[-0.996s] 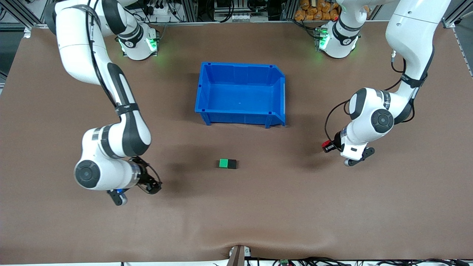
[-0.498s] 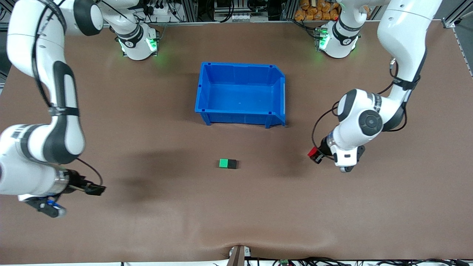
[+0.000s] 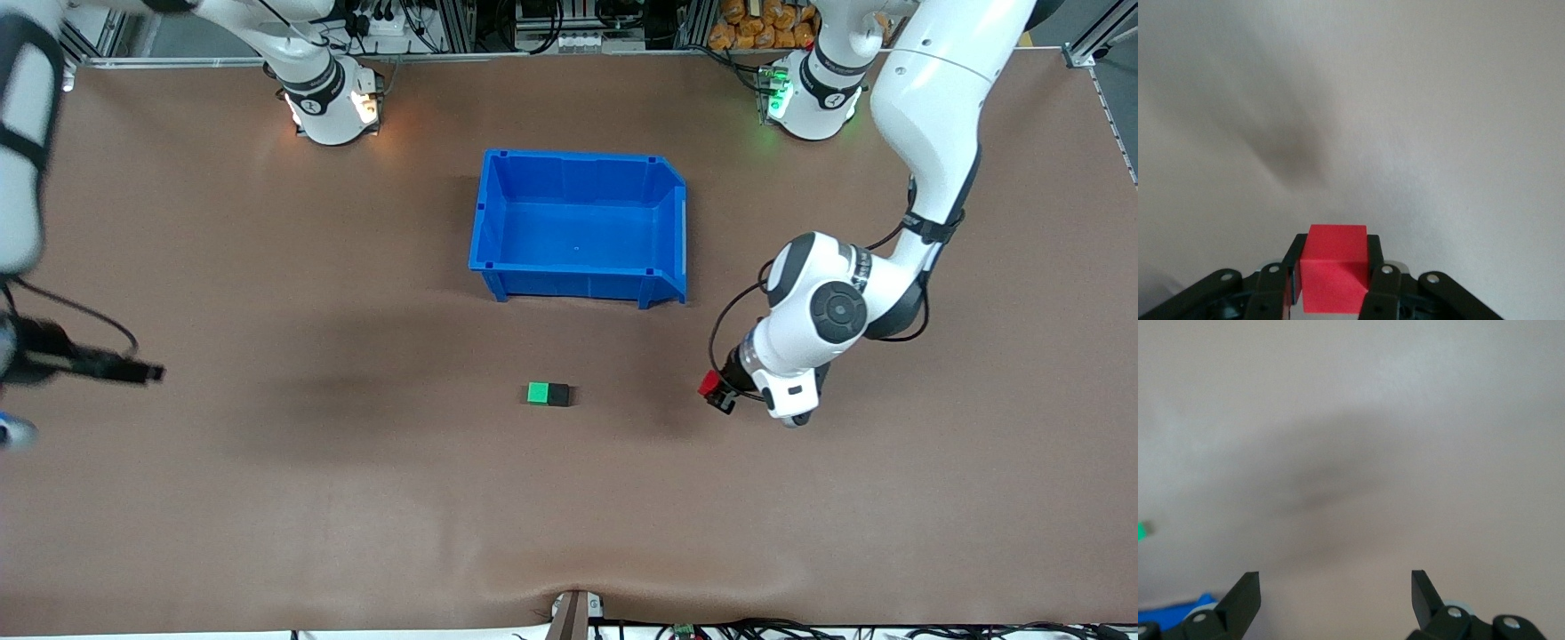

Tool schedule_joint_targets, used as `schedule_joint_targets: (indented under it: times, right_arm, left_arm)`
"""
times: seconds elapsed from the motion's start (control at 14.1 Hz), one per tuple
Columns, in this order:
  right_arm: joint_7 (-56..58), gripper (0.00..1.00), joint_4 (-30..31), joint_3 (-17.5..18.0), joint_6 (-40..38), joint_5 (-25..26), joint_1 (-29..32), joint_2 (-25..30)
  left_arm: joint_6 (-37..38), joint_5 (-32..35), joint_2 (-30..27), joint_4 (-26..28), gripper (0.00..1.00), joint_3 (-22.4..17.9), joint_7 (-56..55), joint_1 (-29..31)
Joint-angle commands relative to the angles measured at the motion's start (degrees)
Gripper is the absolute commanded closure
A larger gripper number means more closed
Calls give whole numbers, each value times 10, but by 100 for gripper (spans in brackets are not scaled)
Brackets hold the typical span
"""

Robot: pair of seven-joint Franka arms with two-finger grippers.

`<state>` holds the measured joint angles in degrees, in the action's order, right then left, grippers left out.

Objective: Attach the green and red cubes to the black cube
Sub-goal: 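Withdraw the right gripper while the left gripper lifts the red cube, then carry the red cube with the left gripper to the black cube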

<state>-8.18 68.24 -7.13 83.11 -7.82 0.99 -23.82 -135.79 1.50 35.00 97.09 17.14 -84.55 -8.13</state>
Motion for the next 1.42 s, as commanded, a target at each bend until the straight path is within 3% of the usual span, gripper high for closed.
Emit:
schedule_joint_targets:
  times: [0.0, 0.21, 0.36, 0.43, 0.57, 0.71, 0.93, 1.35]
  right_arm:
    - [11, 0, 204, 12, 69, 24, -3, 167]
    - [14, 0, 323, 17, 84, 60, -32, 260]
    - [51, 0, 342, 16, 94, 54, -30, 266]
    - [71, 0, 319, 16, 92, 55, -33, 264]
    - [66, 0, 206, 15, 33, 64, -32, 236]
    - [69, 0, 131, 15, 14, 62, -27, 201]
    - [69, 0, 113, 16, 21, 54, -32, 200]
    - [66, 0, 111, 15, 20, 56, -36, 200]
  left_arm:
    - [12, -8, 28, -48, 100, -2, -74, -19]
    - [11, -8, 73, -99, 100, -3, -147, -48]
    - [10, -8, 101, -141, 100, -3, -208, -67]
    - [8, -8, 115, -160, 100, -6, -233, -83]
    - [4, -8, 139, -189, 100, -18, -270, -115]
    - [2, -8, 163, -224, 100, -42, -307, -152]
    - [-13, -9, 192, -255, 100, -75, -347, -202]
    - [-49, -9, 219, -269, 100, -76, -378, -214]
